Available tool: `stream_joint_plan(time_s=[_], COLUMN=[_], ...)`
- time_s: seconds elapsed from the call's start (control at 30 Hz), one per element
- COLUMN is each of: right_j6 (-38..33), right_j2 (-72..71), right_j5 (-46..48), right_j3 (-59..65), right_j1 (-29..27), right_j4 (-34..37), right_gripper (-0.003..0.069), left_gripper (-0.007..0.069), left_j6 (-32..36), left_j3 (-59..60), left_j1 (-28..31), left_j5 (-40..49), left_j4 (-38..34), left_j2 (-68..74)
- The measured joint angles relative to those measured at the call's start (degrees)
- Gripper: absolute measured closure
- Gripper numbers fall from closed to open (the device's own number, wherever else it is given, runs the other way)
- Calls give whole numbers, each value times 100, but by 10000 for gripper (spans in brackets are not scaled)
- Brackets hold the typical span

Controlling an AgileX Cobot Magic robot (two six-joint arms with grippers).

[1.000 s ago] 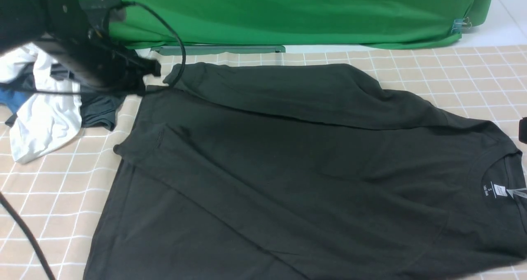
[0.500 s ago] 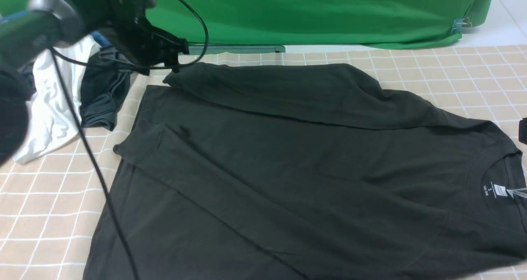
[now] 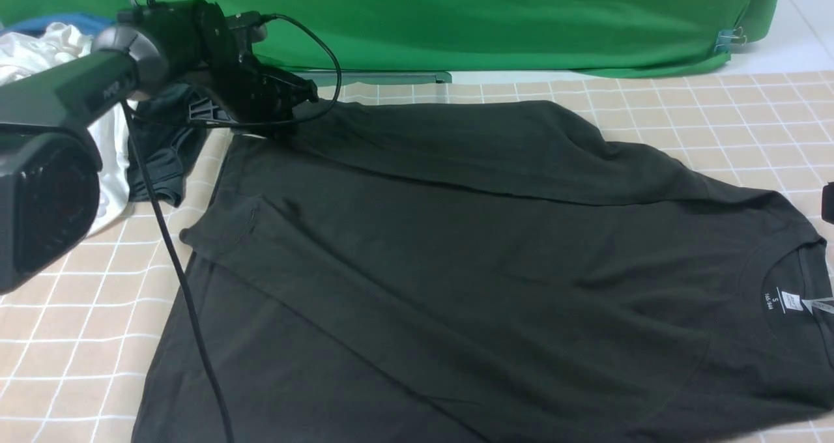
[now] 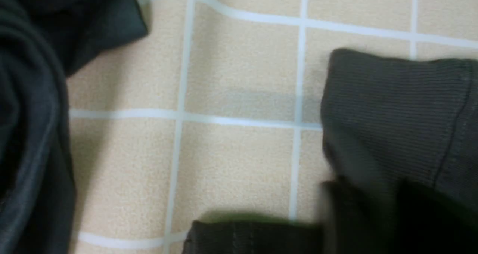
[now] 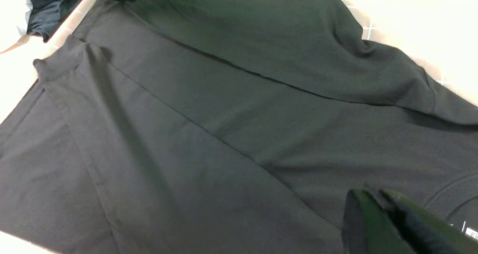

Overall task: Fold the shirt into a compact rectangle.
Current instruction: 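Grab the top left corner of the dark shirt with the left gripper, then fold the left side of the dark shirt inward over its body with the left gripper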

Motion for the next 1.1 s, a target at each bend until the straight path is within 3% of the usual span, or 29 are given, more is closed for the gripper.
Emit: stream_joint_plan(time_s=[0.1, 0.3, 0.37, 0.43, 0.57, 0.8, 0.97, 1.1], right_j6=[0, 0, 0, 6, 33, 35, 39, 39], right_j2=[0, 0, 0, 0, 0, 0, 0, 0], right_j5=[-2, -2, 4, 4, 21, 39, 39, 43], right_j3=[0, 0, 0, 0, 0, 0, 0, 0], right_j1=[0, 0, 0, 0, 0, 0, 0, 0], right_j4=[0, 0, 0, 5, 5, 5, 5, 5], right_gripper=[588, 583, 579, 577, 570, 568, 568, 568], left_gripper=[587, 589, 589, 589, 589, 589, 589, 580], left_j6=[71, 398, 558, 573, 469, 56, -49, -54], left_j3=[0, 0, -7, -7, 458, 2068, 3636, 4223], left_j1=[0, 0, 0, 0, 0, 0, 0, 0], left_j5=[141, 953, 1590, 2210, 2595, 2538, 1717, 1247], left_j4=[-16, -19, -29, -34, 7, 292, 292, 249], left_j2=[-168, -819, -1214, -1583, -2186, -3076, -3610, -3636])
